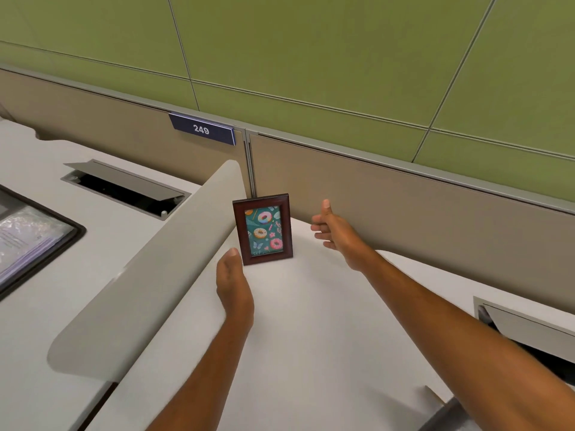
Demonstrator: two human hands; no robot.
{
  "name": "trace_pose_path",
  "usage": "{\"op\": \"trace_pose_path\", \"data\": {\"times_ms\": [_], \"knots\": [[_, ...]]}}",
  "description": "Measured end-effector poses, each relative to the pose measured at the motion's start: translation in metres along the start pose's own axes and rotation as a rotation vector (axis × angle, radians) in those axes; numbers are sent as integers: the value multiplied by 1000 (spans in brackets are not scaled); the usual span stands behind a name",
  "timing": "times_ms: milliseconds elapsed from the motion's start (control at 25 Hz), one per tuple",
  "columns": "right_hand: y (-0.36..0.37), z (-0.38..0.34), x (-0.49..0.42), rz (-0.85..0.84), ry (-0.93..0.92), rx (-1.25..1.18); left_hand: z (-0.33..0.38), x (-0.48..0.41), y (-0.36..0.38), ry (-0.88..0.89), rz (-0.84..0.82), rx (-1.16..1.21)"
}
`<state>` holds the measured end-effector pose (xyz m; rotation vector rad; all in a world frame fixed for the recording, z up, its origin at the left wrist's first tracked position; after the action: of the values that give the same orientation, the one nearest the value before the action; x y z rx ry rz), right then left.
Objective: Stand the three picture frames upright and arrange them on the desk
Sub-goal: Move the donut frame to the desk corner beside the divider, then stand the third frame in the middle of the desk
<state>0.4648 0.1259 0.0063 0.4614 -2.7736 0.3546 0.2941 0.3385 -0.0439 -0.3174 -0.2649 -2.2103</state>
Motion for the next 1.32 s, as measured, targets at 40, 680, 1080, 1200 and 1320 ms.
{"op": "trace_pose_path", "data": {"times_ms": [40,680,1080,1200,1320], "knots": [[-10,-4,13,2,-11,-1,0,17,-1,10,-5,0],[-224,62,308,295,-155,-221,-41,279,73,-163,-773,-412],[-216,215,398,331,173,-283,-94,357,86,-199,-959,-537],[-204,231,400,286,207,-374,-105,362,89,-243,-969,-470],[-196,232,396,253,197,-418,-115,357,91,-237,-931,-415]]}}
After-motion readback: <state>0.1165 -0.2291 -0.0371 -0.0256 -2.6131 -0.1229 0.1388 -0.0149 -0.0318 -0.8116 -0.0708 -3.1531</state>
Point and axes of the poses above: each hand's wrist, its own x-axis away from the middle knuckle, its own y-axis out of the palm, z = x × y, the point moved 6 cm from there along -x, towards the middle knuckle, and after that the axes turned 3 degrees about -y, right-handed, at the moved point
